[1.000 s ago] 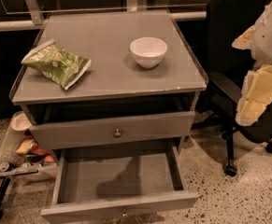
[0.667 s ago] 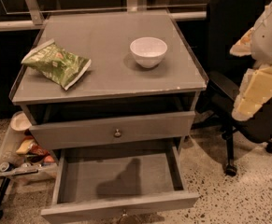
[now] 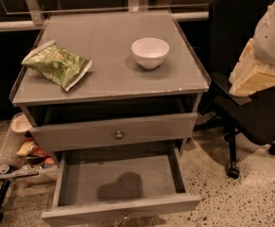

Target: Close middle drawer

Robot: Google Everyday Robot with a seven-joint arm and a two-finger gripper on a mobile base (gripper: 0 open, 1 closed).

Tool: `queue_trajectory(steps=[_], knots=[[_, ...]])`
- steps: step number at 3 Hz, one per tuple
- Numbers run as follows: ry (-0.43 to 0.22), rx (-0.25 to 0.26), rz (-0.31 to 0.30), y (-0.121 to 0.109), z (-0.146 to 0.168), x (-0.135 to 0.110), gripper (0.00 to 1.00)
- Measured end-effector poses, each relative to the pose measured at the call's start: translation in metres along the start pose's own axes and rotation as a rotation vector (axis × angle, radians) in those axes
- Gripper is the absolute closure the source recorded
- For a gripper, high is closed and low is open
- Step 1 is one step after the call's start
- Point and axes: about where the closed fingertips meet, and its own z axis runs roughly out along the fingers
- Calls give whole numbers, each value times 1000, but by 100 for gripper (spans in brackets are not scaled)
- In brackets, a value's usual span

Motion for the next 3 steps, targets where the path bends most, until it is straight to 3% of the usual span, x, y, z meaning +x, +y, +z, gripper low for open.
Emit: queue_trajectory(steps=[1,2,3], knots=[[0,0,0,0,0,0,86],[11,33,-2,3,-2,3,100],[-16,33,62,36,9,3,100]])
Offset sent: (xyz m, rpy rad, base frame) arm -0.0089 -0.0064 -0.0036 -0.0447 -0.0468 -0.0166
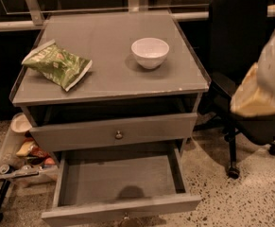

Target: Close middle drawer

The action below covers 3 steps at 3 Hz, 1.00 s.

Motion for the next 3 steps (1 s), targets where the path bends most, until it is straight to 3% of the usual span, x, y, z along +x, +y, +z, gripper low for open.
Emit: queue_trajectory(steps=[1,2,3], knots=[[-23,-69,75,49,46,11,100],[-14,-185,170,96,122,29,100],[44,-347,246,150,199,59,100]])
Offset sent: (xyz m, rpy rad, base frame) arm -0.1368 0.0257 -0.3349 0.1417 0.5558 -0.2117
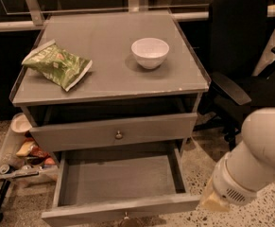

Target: Close middle drawer

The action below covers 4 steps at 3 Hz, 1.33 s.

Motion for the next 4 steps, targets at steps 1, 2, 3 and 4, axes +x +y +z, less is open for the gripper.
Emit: queue_trajectory(steps=[1,2,3,4], knots=[[15,-26,9,6,11,8,100],[4,-53,13,8,20,10,100],[-29,-159,97,16,84,20,100],[-70,-221,185,6,160,19,100]])
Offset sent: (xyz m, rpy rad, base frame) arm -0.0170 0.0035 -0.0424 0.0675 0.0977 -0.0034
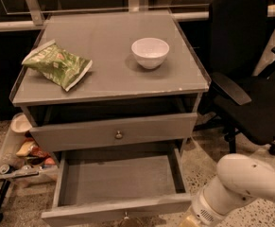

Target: Close middle drawer

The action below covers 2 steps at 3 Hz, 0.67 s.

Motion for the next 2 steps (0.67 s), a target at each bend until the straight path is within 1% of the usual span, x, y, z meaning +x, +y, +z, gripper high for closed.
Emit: queue_trajectory(steps=[1,2], knots=[[-41,-47,56,-21,52,-6,100],[-41,-47,56,-21,52,-6,100]])
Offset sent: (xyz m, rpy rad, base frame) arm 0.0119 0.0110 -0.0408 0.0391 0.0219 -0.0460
